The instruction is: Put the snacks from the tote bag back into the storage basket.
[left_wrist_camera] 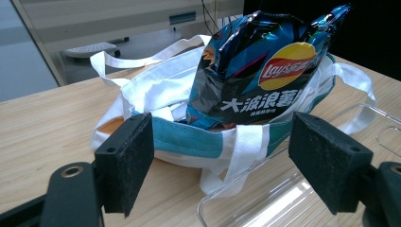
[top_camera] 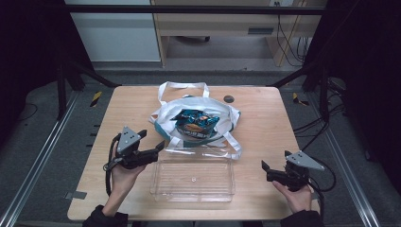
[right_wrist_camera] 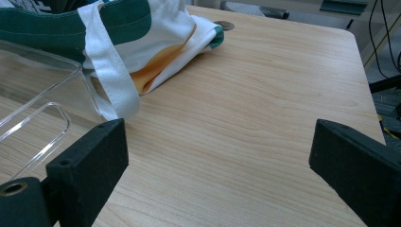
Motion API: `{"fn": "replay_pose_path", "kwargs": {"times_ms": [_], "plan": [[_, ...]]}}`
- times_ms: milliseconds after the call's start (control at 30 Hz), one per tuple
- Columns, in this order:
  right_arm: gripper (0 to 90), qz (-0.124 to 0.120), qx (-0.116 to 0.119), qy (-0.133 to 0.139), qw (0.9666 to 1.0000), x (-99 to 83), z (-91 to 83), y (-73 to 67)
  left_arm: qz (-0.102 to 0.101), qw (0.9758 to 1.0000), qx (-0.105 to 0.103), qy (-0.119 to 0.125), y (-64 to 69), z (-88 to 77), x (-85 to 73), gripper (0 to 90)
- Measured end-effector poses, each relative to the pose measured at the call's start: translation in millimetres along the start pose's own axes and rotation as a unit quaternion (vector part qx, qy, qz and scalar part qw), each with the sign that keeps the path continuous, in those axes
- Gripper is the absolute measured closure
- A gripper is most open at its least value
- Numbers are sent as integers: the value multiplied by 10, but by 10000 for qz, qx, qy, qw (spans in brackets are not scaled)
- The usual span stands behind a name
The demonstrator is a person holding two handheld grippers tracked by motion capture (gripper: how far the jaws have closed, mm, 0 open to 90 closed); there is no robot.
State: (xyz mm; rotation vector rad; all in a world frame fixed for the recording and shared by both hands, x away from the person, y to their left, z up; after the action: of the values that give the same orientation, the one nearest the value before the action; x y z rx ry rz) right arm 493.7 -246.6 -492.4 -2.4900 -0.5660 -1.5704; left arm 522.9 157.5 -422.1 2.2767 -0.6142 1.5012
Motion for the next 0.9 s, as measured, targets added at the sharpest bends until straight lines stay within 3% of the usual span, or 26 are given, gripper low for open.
{"fn": "replay_pose_path", "kwargs": {"times_ms": [900], "plan": [[56,-18,53,-22,10000,10,24,-36,83,10000,-45,-32,97,290,170,240]]}}
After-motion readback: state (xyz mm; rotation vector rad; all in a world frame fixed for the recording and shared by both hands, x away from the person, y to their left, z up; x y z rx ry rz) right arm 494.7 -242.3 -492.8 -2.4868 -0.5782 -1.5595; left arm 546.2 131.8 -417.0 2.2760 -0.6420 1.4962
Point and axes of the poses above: each handheld gripper's, and its own axes: z roughly forward along the jaws, x roughly out of its top, y roughly to its right, the point moved 9 cm from there along z, roughly forward along the jaws, and after that the axes turned 4 degrees about -z, right-handed, at the moved point
